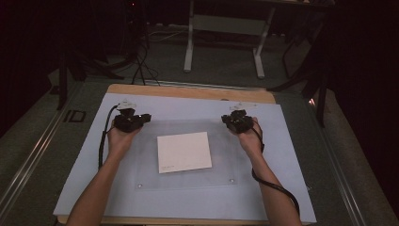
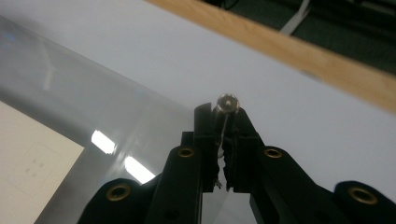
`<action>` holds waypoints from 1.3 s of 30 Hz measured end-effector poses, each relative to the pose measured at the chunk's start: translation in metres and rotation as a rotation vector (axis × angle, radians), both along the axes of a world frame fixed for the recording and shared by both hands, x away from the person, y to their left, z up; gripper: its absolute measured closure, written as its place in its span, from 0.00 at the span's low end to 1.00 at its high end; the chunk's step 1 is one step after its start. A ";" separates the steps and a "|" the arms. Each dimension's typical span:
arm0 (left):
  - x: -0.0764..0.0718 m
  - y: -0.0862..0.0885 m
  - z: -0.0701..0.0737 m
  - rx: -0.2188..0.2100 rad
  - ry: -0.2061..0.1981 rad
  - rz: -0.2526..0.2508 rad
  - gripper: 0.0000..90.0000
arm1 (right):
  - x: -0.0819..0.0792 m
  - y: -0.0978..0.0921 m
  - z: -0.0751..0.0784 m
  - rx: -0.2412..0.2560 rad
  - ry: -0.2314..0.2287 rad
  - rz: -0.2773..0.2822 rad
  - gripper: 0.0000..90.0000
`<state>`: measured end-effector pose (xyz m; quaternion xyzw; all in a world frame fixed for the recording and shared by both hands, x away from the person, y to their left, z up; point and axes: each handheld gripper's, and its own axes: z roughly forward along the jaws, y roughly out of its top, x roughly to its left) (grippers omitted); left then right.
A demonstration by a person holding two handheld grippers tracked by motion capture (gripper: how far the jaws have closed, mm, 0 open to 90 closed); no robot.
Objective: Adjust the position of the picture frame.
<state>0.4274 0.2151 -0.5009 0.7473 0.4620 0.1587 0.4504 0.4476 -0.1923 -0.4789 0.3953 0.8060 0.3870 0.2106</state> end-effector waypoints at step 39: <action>-0.012 -0.014 -0.031 -0.002 -0.011 0.045 0.64 | -0.003 -0.023 -0.059 0.091 0.050 -0.043 0.94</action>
